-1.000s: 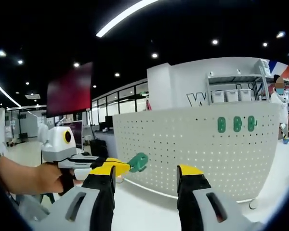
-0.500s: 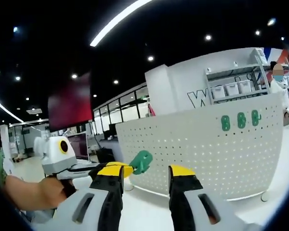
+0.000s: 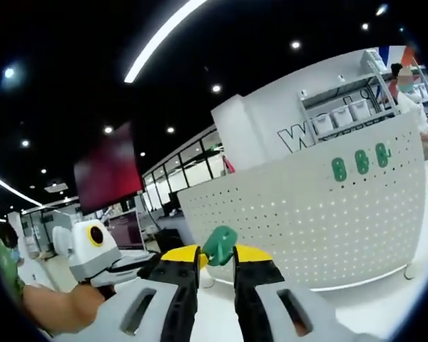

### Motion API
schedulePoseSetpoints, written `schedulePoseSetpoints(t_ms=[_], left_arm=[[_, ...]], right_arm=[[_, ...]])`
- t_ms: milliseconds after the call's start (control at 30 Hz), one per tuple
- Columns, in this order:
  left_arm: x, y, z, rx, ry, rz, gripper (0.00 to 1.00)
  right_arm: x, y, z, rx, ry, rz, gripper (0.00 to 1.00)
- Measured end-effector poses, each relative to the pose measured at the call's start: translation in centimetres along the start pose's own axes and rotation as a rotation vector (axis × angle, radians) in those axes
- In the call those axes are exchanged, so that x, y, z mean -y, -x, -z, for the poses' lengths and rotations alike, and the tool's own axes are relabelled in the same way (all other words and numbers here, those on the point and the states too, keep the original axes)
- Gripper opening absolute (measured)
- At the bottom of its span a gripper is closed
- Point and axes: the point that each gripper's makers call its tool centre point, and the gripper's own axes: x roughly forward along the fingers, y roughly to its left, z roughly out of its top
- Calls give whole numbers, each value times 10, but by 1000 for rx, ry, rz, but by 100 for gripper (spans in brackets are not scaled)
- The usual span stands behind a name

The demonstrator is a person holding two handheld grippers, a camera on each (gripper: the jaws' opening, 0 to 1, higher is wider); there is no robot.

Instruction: Insert the hook assembly into the mounting plate slot until the hook locks in place.

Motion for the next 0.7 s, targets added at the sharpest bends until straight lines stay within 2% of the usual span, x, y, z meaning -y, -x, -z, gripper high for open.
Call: schedulePoseSetpoints(t_ms=[300,700], left_arm=[[4,0,-3,11,-5,4,2],[8,-1,-4,17,-9,12,2]], right_arm=[[3,-1,0,14,-82,-10,9],[4,0,-1,33,-122,-11,4]])
